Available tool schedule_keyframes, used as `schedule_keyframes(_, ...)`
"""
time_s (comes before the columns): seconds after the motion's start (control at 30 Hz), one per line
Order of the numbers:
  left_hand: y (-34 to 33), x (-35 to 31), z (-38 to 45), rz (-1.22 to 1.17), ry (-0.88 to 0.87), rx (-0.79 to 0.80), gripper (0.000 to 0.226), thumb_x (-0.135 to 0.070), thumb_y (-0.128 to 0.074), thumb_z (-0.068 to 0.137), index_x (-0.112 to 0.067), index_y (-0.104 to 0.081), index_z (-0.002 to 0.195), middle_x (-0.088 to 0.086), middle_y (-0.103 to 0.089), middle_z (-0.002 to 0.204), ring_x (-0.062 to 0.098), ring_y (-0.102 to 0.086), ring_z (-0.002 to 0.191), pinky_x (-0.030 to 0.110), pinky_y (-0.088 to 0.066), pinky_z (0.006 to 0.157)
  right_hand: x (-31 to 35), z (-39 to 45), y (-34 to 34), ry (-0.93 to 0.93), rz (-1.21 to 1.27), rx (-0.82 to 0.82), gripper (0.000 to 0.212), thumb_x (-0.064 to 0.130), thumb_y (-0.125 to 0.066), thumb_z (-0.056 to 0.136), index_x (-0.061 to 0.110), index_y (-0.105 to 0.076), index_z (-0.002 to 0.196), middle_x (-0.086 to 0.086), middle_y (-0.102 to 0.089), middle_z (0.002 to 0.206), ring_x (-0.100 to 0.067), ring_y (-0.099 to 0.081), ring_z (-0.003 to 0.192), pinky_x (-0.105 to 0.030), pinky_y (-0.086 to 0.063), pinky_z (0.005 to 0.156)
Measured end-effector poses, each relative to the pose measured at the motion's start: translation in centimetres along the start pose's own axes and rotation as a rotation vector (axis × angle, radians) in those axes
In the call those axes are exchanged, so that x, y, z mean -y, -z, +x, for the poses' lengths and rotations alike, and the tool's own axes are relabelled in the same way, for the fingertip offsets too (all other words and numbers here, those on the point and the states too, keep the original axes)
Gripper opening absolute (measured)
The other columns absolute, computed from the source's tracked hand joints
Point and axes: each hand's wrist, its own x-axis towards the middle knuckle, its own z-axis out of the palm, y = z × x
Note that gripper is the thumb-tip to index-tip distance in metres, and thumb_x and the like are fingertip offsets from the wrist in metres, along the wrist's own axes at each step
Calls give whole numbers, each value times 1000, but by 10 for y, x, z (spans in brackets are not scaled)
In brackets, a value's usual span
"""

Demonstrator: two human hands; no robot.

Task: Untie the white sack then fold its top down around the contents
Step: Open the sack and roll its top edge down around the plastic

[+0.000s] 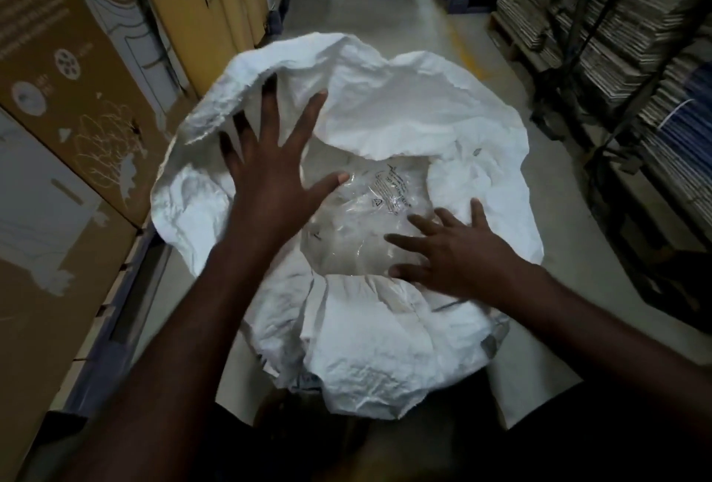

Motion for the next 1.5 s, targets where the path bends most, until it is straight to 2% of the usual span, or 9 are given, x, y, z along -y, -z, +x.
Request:
schedule_keyframes(0.17, -2, 40, 52, 111, 85, 128, 115, -91, -64, 76, -58, -6, 169, 4, 24, 181, 55, 19, 163, 82, 3, 122, -21, -35, -28, -29, -92, 56, 94, 94, 5, 79, 56, -27, 158, 1, -44, 163, -35, -36, 153, -76, -9, 118)
schedule_keyframes(0.33, -19, 81, 99, 155, 264, 380, 110, -108, -45, 70, -67, -5, 164, 1, 23, 181, 52, 18, 164, 80, 8, 123, -37, -65, -52, -83, -112, 159, 84, 75, 0, 75, 60, 6, 158, -3, -14, 176, -41, -14, 161, -76, 0, 120)
schedule_keyframes(0.5, -56, 89, 99, 197, 259, 670, 131, -120, -23, 53, -60, -4, 168, 16, 14, 182, 51, 12, 166, 78, 4, 127, -43, -60, -30, -28, -137, 131, 92, 55, -65, 86, 50, -12, 161, -2, -35, 169, -36, -40, 152, -80, -23, 112)
schedule_keyframes(0.57, -59, 76, 93, 203, 237, 640, 109, -104, -42, 76, -58, -11, 169, 17, 10, 182, 53, 7, 165, 79, 0, 125, -44, -53, -31, 56, -73, -38, 86, 36, -87, 71, 38, -37, 141, -5, -64, 145, -34, -68, 123, -70, -51, 91)
schedule_keyframes(0.73, -34, 49, 75, 296, 171, 471, 92, -80, -60, 94, -46, -23, 170, 19, -9, 181, 62, -14, 160, 75, -17, 126, -36, -43, 0, 7, 265, -336, 56, 66, -39, 96, 43, -59, 143, 12, -59, 150, -12, -58, 134, -34, -52, 103)
schedule_keyframes(1.07, 45, -40, -48, -138, -94, 269, 44, -51, -58, 109, -45, -57, 153, -14, -71, 143, 11, -63, 135, 43, -46, 118, 20, -86, 50, -22, 923, -353, 94, 104, -42, 67, 48, -60, 140, 25, -73, 121, 8, -67, 108, -33, -56, 101)
schedule_keyframes(1.27, 44, -54, -109, -423, -4, 263, 108, -70, -78, 85, -46, -17, 170, -13, -48, 161, -1, -42, 145, 13, -35, 119, 63, -107, 48, -29, 462, -300, 112, 55, -79, 83, 52, 0, 162, 5, -58, 149, -23, -62, 126, -39, -54, 95)
schedule_keyframes(1.4, 17, -35, -128, 176, -58, 418, 159, -92, -77, 63, -35, 30, 167, 0, 6, 184, 37, 3, 170, 62, -12, 135, 53, -103, 43, -182, 514, -605, 64, 15, -65, 92, 41, -50, 148, -4, -74, 120, -30, -70, 106, -35, -54, 81)
schedule_keyframes(1.5, 15, -14, -137, 173, 14, 419, 149, -59, -88, 81, -35, 32, 166, 7, -22, 179, 35, -25, 165, 61, -21, 133, 35, -109, 48, -241, 554, -805, 46, 8, -60, 90, 35, -69, 125, 5, -78, 102, -21, -71, 94, -27, -45, 72)
